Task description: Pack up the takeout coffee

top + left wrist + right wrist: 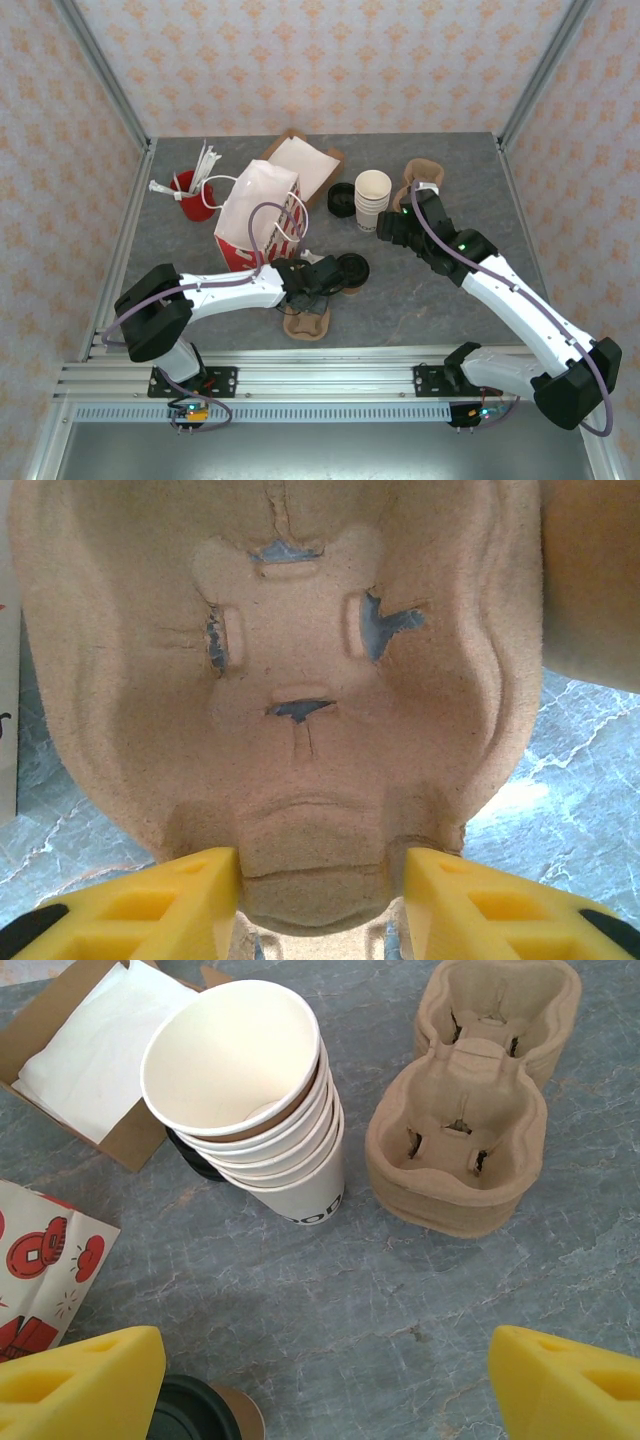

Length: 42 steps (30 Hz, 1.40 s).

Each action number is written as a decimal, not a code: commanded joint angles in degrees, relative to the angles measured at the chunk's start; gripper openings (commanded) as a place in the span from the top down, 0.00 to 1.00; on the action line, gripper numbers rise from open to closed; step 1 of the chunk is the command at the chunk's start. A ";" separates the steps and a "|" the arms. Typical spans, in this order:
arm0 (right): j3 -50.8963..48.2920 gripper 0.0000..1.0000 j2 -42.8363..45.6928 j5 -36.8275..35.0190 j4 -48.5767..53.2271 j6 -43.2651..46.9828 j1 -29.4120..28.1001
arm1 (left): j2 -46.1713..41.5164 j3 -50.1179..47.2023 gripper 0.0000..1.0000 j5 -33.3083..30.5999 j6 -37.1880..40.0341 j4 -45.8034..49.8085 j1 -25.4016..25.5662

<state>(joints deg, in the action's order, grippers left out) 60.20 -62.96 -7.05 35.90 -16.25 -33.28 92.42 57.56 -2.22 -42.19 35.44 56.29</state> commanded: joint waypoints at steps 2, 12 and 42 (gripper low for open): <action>-1.05 0.15 -0.24 0.19 -1.07 -0.13 0.32 | 1.23 -0.52 0.53 -2.81 -0.87 0.09 -0.62; -1.25 0.15 -0.41 0.54 -1.29 -0.32 0.32 | 1.26 0.02 0.54 -3.59 -0.96 0.18 -0.65; -2.11 0.15 -0.82 1.58 -1.71 -0.72 0.31 | 0.67 -0.69 0.58 -5.29 -3.24 -1.82 -0.66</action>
<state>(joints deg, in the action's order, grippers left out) 58.98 -63.55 -5.52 34.63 -16.45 -33.28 93.19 57.56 -4.16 -44.58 33.12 56.07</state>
